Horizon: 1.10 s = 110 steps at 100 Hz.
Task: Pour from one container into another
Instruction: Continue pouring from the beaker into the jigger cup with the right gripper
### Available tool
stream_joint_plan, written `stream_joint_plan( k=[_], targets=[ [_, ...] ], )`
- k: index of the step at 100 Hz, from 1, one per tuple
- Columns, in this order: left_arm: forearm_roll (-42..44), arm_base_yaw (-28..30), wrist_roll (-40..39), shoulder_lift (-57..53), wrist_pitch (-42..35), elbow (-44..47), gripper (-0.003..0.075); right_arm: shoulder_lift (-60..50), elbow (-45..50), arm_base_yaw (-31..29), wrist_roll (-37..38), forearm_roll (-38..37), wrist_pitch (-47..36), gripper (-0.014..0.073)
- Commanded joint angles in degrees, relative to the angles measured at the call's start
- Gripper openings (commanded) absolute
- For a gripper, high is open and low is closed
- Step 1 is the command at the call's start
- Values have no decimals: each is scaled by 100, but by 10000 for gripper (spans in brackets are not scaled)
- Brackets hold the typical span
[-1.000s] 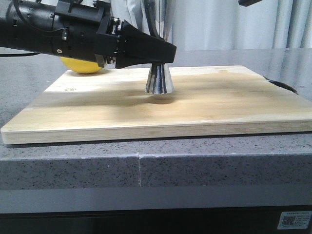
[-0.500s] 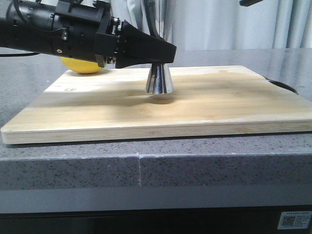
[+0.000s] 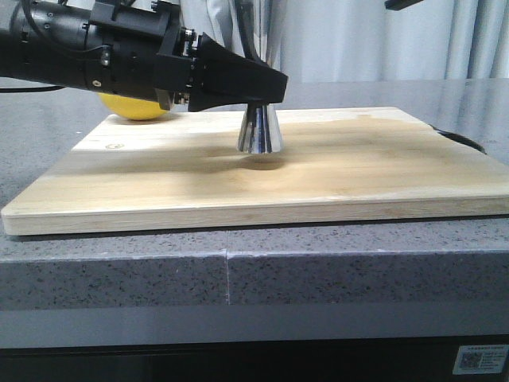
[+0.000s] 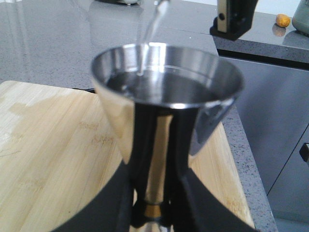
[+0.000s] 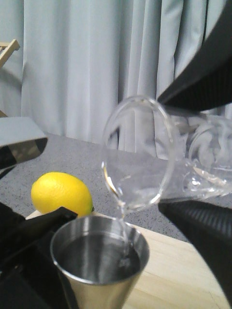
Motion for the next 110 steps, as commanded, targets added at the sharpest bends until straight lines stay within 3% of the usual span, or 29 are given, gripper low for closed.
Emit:
stream_joint_plan(
  k=[1,70,110],
  targets=[
    [-383,-58,-32,-329,661,-163,-19,-235,-216,0,-24,-20,153,309],
    [-383,-58,-32,-329,661,-163,-19,-235,-216,0,-13,49,173,309],
    [-383,-58,-32,-329,661,-163,-19,-235,-216,0,878,384,-45,309]
  ],
)
